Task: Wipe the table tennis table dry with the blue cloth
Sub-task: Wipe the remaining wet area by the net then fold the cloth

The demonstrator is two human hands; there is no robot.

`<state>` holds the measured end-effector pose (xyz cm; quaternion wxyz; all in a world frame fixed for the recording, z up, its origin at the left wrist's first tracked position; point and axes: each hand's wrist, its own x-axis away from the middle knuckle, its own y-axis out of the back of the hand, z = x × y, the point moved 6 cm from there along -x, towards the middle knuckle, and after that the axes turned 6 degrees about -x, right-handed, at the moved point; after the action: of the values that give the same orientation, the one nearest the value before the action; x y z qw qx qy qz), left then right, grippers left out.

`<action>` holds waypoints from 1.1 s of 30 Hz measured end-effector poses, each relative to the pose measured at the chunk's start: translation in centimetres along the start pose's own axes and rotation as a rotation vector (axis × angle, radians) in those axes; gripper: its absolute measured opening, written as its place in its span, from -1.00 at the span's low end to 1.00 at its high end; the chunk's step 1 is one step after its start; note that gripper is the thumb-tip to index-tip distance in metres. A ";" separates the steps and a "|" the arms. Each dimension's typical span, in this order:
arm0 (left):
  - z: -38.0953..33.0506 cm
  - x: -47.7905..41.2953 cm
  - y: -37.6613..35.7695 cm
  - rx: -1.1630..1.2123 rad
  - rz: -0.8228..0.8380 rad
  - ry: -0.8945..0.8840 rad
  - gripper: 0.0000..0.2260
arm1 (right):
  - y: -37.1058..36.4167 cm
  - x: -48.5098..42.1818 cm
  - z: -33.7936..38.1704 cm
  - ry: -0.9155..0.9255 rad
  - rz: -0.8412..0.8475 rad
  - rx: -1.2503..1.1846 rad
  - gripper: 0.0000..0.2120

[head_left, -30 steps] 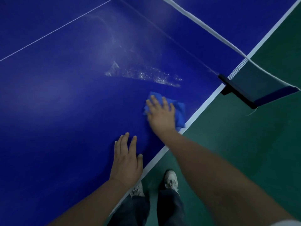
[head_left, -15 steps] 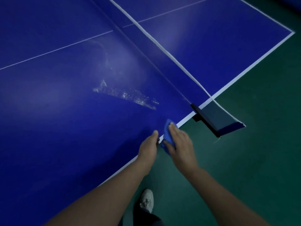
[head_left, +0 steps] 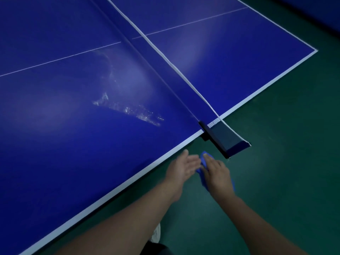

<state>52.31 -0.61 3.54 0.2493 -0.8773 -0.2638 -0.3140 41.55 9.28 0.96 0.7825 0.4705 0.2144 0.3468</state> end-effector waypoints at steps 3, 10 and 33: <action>0.8 -0.7 0.9 0.063 -0.003 0.030 -0.59 | 1.1 0.5 1.9 0.151 -0.009 0.048 -0.45; 2.1 0.0 1.8 0.515 0.134 0.196 -0.32 | 2.0 1.8 6.9 0.295 -0.108 0.008 -0.41; 0.0 0.3 20.1 0.316 0.002 0.026 -0.75 | -7.0 -4.0 14.1 -0.751 0.679 -1.362 -0.57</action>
<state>64.99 -15.37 -1.68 0.3883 -0.8232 -0.3056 -0.2797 50.60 -4.22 1.39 0.7677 0.0195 -0.4683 0.4371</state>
